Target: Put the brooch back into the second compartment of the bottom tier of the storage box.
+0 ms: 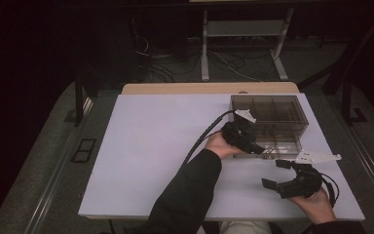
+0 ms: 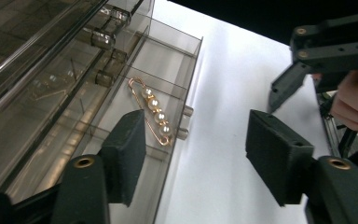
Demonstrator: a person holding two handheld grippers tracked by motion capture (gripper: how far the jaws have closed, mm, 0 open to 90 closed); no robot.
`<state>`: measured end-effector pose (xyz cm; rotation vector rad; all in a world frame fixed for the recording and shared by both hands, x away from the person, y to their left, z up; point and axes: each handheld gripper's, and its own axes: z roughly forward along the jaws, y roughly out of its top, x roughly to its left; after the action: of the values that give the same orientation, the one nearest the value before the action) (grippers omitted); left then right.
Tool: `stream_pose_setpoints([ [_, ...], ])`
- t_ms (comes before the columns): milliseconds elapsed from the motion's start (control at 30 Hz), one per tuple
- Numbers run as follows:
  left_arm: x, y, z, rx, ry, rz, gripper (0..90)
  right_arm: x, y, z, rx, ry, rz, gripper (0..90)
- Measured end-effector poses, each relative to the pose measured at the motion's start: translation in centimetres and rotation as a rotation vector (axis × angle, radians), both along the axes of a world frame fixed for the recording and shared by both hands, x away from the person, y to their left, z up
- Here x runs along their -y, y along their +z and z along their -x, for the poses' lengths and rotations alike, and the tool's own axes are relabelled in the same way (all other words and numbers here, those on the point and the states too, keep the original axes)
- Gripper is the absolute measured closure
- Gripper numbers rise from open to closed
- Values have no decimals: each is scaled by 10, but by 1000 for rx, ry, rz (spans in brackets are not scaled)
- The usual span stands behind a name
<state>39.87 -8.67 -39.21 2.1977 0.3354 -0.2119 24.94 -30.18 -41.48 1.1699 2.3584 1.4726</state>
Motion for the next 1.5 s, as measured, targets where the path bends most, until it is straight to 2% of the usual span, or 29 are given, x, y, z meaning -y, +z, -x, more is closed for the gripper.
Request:
stream_pose_setpoints([
  [100,-8,2,1,0,5,10,300,0,0,0,2,1,2,4],
  [133,-11,3,3,-14,16,12,283,0,0,0,1,0,1,4],
  [300,-27,8,7,-26,48,32,178,0,0,0,0,-2,1,4],
  [600,-60,16,18,-2,105,19,2,0,0,0,0,0,3,4],
  [1000,-114,17,42,40,182,44,0,-1,0,0,-1,1,7,4],
  [1367,-165,6,72,55,267,94,0,-1,0,0,-4,0,10,4],
  [1500,-181,0,83,60,291,99,0,-2,0,1,-6,0,12,4],
])
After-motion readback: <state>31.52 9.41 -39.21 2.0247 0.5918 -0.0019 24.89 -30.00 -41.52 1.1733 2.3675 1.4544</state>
